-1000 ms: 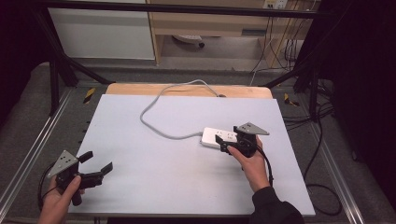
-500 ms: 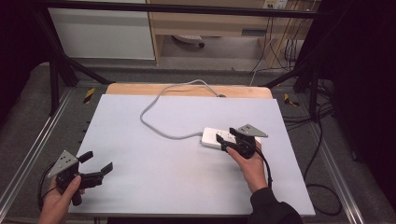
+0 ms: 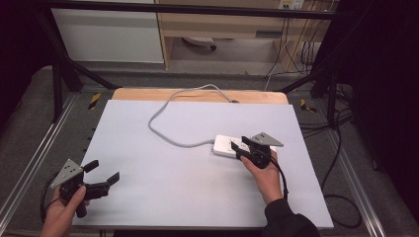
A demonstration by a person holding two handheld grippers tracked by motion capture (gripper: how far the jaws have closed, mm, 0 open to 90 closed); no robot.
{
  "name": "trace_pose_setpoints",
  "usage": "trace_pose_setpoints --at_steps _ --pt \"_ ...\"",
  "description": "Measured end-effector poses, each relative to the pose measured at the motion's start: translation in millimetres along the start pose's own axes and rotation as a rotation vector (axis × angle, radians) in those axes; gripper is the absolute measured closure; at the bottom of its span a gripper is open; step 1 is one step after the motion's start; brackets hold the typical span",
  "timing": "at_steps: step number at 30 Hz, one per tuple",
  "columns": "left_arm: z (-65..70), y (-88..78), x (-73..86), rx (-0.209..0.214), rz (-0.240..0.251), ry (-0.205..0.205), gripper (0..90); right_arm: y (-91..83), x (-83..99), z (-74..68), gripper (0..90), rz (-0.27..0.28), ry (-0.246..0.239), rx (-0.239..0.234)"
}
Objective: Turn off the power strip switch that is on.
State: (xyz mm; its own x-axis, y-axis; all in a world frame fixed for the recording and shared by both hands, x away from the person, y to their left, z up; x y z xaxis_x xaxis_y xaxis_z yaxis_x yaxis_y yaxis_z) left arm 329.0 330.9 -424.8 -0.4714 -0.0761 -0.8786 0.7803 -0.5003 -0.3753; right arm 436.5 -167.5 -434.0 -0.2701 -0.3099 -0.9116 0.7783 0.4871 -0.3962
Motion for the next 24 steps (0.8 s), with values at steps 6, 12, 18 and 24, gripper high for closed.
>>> trace_pose_setpoints --at_steps 6,12,18,24 --pt "0.2 0.1 0.0 0.0 0.001 0.0 5.6 -1.8 2.6 3.6 58.2 -0.001 0.005 0.021" --pt "0.1 0.0 0.0 0.0 0.0 0.003 5.6 -2.7 7.3 5.9 67.4 -0.013 -0.004 0.041" --pt "0.1 -0.1 0.0 0.0 0.001 0.002 5.6 -4.0 14.4 8.5 76.5 -0.035 -0.001 0.05" --pt "0.3 -0.3 0.0 0.0 0.001 0.001 5.6 -5.7 17.8 9.3 82.6 -0.044 -0.008 0.05"
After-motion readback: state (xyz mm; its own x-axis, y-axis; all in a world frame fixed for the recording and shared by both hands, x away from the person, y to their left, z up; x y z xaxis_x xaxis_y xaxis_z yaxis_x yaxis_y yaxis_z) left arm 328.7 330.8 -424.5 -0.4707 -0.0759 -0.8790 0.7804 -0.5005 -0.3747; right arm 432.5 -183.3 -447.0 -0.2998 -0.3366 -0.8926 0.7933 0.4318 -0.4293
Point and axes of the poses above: each handheld gripper's, and its own axes: y roughly forward along the jaws, x roughly out of its underside, z roughly to its right, the point moved 2 cm from there along y, roughly forward along the jaws, and after that the axes turned 12 degrees about -y, right-handed, at the moved point
